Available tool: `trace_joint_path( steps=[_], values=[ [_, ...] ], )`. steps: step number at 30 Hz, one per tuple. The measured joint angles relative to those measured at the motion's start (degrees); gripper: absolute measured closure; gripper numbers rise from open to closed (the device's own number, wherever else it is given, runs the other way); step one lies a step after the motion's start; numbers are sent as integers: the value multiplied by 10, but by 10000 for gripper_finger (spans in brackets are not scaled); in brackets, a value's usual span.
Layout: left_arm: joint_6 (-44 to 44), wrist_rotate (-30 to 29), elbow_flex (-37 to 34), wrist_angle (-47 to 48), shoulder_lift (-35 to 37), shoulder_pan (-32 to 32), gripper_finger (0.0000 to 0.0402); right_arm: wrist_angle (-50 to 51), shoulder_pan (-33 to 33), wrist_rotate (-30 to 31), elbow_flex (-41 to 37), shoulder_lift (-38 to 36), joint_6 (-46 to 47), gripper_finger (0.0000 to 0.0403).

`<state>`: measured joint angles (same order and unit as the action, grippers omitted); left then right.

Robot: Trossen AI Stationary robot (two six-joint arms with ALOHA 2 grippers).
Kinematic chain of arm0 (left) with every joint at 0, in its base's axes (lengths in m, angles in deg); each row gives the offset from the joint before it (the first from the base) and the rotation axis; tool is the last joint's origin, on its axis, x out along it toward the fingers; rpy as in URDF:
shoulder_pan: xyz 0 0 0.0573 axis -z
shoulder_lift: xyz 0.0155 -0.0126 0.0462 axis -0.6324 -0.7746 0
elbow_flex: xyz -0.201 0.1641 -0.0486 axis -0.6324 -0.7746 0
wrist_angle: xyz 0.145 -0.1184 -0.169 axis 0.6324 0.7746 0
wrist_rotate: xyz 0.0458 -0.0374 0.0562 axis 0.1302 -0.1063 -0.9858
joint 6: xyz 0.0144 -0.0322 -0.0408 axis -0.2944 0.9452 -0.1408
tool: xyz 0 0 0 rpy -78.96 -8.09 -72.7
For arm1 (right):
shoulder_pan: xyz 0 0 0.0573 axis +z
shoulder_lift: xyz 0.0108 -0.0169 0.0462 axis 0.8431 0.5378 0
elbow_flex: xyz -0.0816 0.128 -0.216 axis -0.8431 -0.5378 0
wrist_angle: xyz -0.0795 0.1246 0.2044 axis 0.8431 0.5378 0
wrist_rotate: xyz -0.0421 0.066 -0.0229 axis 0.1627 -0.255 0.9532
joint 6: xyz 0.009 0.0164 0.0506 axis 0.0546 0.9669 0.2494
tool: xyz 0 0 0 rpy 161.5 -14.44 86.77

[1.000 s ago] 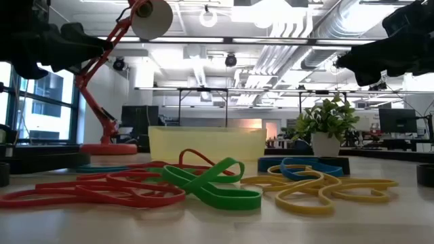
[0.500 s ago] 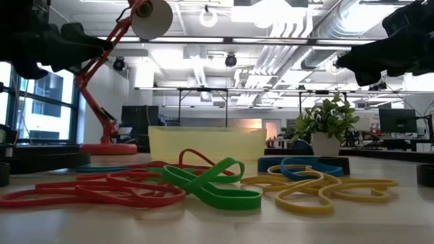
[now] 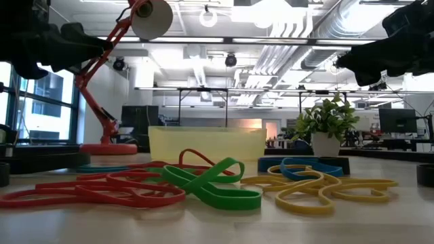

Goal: Pick and place rubber bands into bin

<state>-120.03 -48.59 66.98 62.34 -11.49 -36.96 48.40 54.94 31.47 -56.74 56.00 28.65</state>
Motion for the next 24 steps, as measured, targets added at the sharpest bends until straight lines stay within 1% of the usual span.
trace_joint_path(
  steps=[11, 13, 15, 19, 20, 22, 24],
  values=[
    [0, 0, 0, 0, 0, 0, 158, 0, 0, 0, 0, 0, 0, 210],
    [15, 0, 0, -3, 0, 0, 158, 0, 0, 0, 0, 0, 0, 210],
    [64, -4, 0, -25, 0, 0, 158, 0, 0, 0, 0, 0, 0, 210],
    [255, -6, 0, -79, 0, 0, 158, 0, 0, 0, 0, 0, 0, 210],
    [289, -10, 0, -96, 0, 0, 158, 0, 0, 0, 0, 0, 0, 210],
    [326, -33, 0, -114, 0, 0, 158, 0, 0, 0, 0, 0, 0, 210],
    [330, -51, 0, -126, 0, 0, 158, 0, 0, 0, 0, 0, 0, 210]
  ],
)
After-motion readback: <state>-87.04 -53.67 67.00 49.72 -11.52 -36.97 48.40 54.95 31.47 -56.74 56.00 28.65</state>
